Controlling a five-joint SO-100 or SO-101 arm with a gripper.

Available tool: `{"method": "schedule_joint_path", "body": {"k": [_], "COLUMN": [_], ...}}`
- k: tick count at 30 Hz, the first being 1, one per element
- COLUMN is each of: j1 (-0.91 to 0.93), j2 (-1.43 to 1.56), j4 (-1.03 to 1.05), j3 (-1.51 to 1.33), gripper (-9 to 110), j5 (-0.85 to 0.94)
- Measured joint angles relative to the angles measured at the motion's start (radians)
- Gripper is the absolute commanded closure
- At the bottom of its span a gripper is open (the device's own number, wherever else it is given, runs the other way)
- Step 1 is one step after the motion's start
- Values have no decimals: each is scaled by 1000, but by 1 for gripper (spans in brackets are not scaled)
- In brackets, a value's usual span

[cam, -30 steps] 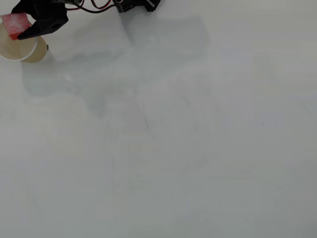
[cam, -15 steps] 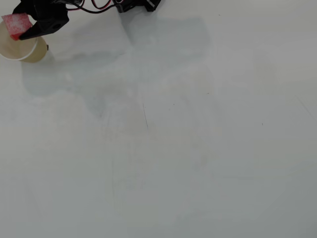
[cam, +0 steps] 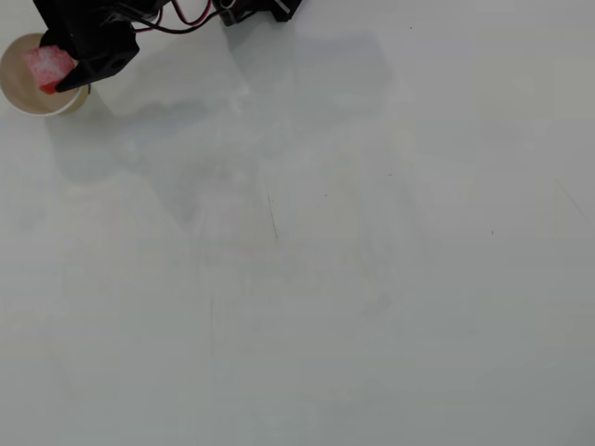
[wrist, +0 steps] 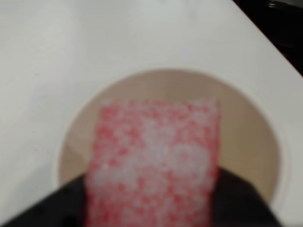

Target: Pick up the cube and drop it in the cup.

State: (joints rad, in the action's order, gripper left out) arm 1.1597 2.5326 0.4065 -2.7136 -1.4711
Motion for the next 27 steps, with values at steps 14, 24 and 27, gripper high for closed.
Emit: {"method": "schedule_joint_path", "body": {"k": [14,24,27], "j1": [-29,-9,-8], "j2": [-6,-21,-61], "j4": [0,0,0], "j3": [94,95,95], "gripper": [98,98,98], "j5": [0,0,0]}}
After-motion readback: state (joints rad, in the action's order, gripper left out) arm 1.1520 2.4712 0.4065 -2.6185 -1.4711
